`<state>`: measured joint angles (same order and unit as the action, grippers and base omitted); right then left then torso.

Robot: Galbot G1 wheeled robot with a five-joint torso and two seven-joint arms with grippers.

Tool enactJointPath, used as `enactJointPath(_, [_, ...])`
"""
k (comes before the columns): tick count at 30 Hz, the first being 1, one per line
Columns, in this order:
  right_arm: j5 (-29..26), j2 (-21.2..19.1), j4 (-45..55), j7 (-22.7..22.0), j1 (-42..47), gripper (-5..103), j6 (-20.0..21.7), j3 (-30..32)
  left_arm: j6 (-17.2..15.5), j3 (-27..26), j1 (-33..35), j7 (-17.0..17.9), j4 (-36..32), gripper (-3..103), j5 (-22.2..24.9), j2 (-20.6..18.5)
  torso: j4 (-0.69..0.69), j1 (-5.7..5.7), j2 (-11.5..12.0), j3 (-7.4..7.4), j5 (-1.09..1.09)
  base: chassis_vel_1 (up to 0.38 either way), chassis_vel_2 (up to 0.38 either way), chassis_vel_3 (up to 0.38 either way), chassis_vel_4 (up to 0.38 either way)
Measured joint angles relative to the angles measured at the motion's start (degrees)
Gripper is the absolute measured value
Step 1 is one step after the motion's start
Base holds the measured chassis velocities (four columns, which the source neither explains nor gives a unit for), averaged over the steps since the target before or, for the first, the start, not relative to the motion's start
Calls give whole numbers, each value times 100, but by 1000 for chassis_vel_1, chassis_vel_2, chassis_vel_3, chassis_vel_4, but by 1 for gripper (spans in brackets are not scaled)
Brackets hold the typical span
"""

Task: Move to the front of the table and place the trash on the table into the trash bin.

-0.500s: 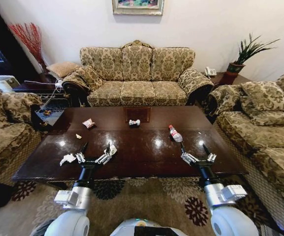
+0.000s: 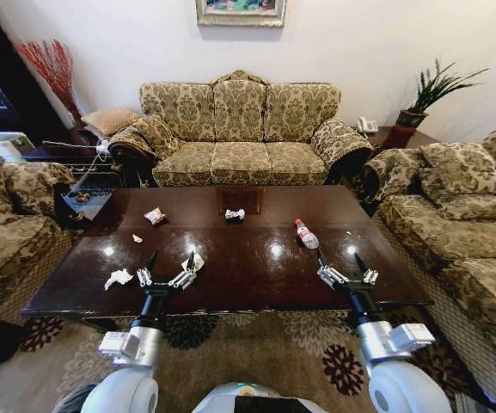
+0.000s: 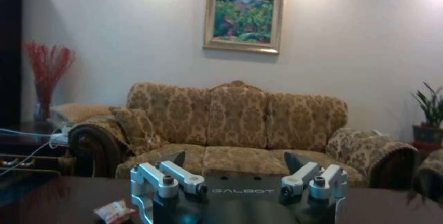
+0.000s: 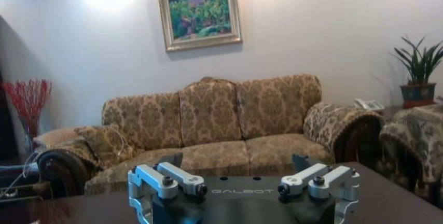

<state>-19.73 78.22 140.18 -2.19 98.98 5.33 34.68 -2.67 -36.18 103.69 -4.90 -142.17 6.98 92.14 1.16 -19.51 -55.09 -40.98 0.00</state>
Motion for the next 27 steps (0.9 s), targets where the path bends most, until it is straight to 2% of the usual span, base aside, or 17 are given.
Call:
enactJointPath(5, [140, -42, -68, 8, 114, 100, -161, 101, -194, -72, -29, 154, 92, 97, 327, 0, 0, 0, 0, 0, -1, 0, 0, 0, 0])
enactJointPath(14, [267, 12, -206, 54, 37, 100, -296, 66, -241, 119, 147, 90, 142, 97, 108, 0, 0, 0, 0, 0, -1, 0, 0, 0, 0])
enactJointPath(19, [287, -136, -388, 127, -79, 100, -261, 2, -200, 118, 220, 50, 175, 97, -24, 0, 0, 0, 0, 0, 0, 0, 0, 0, 0])
enactJointPath(24, [293, -253, -416, 159, -77, 100, -243, -9, -167, 17, 103, 150, 349, 97, 7, 0, 0, 0, 0, 0, 0, 0, 0, 0, 0])
enactJointPath(27, [306, -281, -436, 193, -65, 100, -246, -25, -293, -90, -8, 297, 424, 97, 34, 0, 0, 0, 0, 0, 0, 61, 78, -68, -76])
